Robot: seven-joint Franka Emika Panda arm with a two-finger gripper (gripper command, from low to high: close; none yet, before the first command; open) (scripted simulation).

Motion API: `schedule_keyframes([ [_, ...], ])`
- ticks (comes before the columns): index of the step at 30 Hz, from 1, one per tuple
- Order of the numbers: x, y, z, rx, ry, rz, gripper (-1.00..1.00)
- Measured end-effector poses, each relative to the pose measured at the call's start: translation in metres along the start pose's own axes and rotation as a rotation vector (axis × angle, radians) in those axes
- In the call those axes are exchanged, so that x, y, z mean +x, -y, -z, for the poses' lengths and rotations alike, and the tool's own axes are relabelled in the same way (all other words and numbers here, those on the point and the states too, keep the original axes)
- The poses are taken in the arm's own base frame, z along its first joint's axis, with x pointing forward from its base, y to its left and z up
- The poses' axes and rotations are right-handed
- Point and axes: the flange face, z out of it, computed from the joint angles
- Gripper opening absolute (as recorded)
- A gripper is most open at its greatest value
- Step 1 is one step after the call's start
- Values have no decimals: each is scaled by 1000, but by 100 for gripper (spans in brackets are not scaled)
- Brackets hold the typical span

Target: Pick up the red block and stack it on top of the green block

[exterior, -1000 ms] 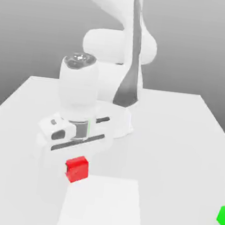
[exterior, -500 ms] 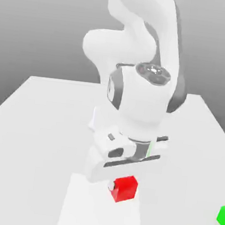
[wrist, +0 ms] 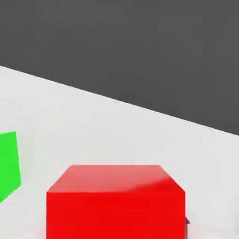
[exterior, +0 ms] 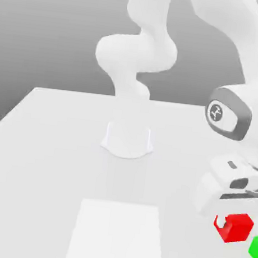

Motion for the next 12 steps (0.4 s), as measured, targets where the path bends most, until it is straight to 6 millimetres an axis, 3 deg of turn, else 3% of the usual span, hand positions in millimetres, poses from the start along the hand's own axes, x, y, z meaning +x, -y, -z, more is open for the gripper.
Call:
schedule_keyframes([
  [4, -37, 36, 17, 34, 14, -60, -100],
  [6, -43, 44, 1, 42, 17, -72, -100],
  [8, -46, 47, -27, 43, 18, -75, -100],
  [9, -47, 47, -37, 43, 18, -75, 100],
  [12, -47, 47, -37, 43, 18, -75, 100],
])
